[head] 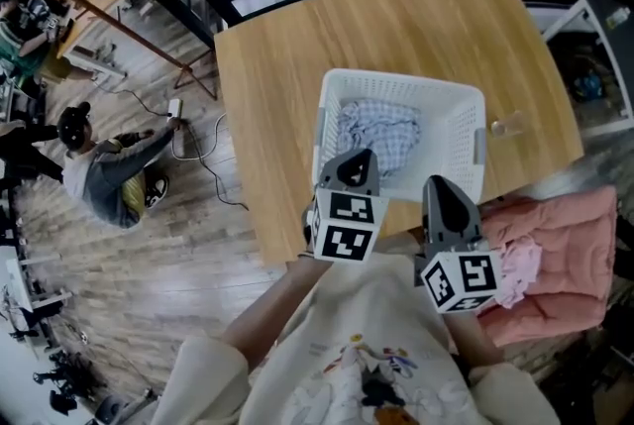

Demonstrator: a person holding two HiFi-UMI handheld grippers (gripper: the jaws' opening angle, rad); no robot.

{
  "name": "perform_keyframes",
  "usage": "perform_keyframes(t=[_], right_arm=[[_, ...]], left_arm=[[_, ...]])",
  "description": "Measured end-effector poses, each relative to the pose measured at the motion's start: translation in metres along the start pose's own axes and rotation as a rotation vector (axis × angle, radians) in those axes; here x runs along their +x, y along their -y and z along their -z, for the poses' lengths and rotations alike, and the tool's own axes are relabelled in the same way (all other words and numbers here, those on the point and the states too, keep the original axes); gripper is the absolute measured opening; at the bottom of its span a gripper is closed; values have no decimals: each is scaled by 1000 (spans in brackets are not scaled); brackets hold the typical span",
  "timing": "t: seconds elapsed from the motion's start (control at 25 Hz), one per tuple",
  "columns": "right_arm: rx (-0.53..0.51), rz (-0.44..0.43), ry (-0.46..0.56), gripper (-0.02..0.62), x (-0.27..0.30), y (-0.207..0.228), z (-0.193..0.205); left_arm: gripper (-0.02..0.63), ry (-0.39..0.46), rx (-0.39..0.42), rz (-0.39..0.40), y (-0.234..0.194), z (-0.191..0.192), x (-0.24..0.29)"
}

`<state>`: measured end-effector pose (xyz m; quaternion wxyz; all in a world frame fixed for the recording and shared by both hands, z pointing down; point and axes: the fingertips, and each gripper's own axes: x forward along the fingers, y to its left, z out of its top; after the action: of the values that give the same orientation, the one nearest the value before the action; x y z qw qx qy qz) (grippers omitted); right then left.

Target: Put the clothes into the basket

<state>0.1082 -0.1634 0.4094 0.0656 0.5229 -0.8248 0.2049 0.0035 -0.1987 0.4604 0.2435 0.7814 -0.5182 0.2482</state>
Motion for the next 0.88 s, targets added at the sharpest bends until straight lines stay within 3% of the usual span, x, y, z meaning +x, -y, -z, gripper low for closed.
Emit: perform_keyframes(t=[0.68,0.88], right_arm=[[-19,16,13,32,-34,-58,21],[-93,5,12,34,-50,-74,25]], left_arm=[[1,149,-74,65,4,14,-101],[0,165,-64,86,6,30,-131]])
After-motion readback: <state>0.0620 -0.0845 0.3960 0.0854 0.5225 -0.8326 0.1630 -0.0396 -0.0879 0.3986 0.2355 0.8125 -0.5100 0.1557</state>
